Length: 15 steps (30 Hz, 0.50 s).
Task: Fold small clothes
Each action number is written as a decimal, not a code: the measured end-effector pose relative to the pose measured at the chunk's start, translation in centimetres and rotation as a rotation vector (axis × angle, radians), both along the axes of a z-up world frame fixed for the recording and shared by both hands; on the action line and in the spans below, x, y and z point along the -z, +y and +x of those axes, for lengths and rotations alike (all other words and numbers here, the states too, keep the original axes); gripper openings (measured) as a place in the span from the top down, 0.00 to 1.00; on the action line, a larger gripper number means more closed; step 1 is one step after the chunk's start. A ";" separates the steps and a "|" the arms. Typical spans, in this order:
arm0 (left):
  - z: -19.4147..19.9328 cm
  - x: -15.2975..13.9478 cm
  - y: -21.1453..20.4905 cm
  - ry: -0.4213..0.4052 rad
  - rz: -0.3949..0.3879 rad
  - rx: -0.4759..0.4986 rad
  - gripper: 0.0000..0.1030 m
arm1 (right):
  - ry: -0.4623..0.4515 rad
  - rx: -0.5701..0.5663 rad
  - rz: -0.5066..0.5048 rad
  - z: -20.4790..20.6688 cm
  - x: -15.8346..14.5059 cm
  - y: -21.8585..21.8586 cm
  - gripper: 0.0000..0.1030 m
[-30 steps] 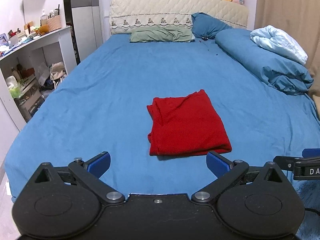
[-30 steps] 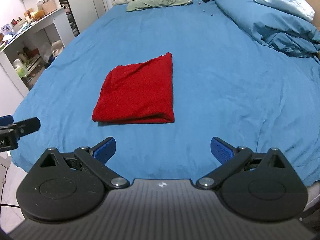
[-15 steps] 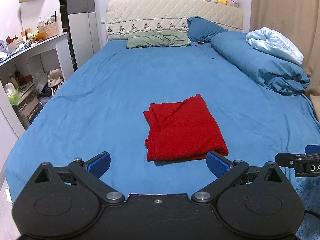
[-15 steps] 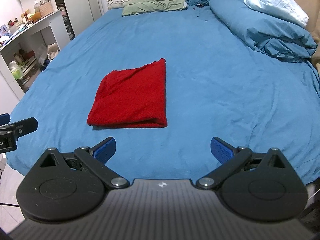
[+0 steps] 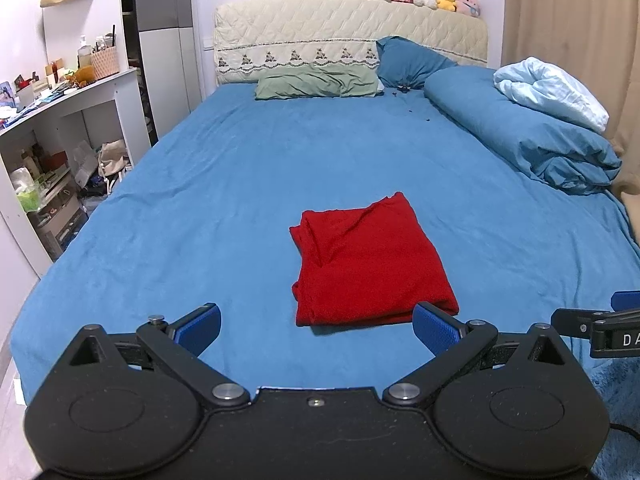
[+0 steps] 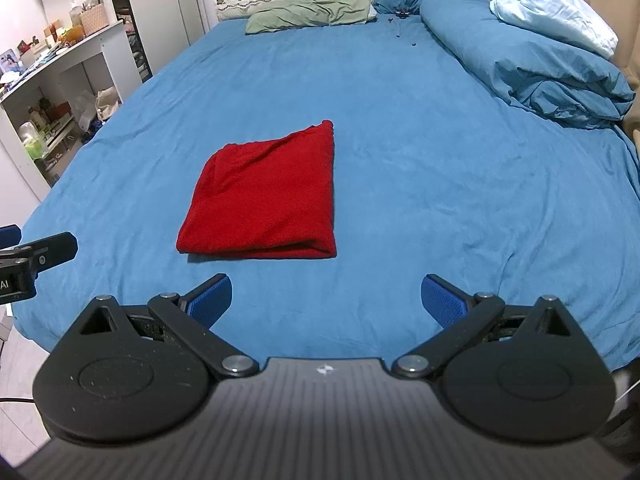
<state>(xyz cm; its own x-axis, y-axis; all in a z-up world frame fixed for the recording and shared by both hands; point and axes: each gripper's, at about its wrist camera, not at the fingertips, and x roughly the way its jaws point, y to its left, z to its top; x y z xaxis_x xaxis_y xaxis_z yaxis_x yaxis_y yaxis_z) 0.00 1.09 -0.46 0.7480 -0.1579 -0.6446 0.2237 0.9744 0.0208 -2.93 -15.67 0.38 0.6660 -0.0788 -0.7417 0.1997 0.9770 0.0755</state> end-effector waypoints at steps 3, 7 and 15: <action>0.0 0.0 0.1 -0.001 0.000 0.000 0.00 | -0.002 0.000 -0.001 0.0 -0.1 -0.1 0.00; 0.0 0.0 0.2 0.000 -0.002 0.003 0.00 | -0.002 -0.001 -0.009 0.1 -0.3 -0.1 0.00; -0.1 -0.1 0.2 -0.001 -0.010 0.002 0.00 | -0.008 -0.003 -0.013 0.1 -0.6 0.1 0.00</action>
<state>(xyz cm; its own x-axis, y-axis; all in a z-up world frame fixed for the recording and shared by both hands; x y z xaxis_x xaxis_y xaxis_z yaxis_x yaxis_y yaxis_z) -0.06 1.30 -0.33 0.7480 -0.1664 -0.6424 0.2261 0.9740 0.0109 -2.87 -15.58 0.99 0.6724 -0.0864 -0.7352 0.1958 0.9786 0.0641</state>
